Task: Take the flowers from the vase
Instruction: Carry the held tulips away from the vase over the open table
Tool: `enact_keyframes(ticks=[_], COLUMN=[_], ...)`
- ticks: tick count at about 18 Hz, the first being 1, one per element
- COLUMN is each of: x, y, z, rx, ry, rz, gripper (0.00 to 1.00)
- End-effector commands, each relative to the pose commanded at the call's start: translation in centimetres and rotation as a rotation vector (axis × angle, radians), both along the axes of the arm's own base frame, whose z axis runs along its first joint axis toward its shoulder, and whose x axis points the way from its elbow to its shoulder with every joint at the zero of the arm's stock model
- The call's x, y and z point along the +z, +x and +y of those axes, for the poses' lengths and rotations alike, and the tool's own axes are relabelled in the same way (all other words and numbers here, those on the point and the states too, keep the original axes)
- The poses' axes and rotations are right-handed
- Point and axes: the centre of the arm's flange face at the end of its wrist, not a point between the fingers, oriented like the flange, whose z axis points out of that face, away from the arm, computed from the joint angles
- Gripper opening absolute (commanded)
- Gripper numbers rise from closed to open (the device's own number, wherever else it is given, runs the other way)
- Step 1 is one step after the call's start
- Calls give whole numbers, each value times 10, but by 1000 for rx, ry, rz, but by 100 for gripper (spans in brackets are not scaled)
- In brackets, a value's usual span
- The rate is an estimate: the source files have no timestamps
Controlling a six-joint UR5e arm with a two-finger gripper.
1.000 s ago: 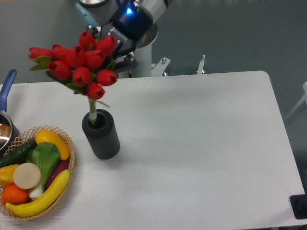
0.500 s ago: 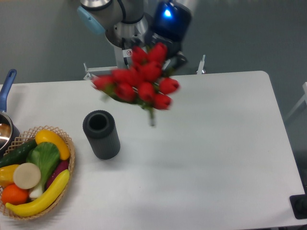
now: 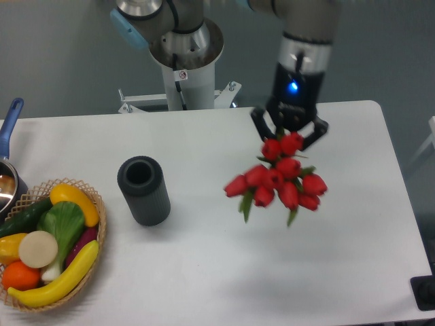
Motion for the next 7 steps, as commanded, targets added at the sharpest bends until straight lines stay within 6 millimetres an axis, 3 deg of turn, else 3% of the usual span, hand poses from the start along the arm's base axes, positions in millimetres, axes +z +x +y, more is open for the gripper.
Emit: enact_keyframes(ticks=[4,7], x=[-23,-40], y=[0,-1], z=[26,36], rx=[-88,-104], ry=[-207,-247], rz=[-11,-21], gripper=[0,0])
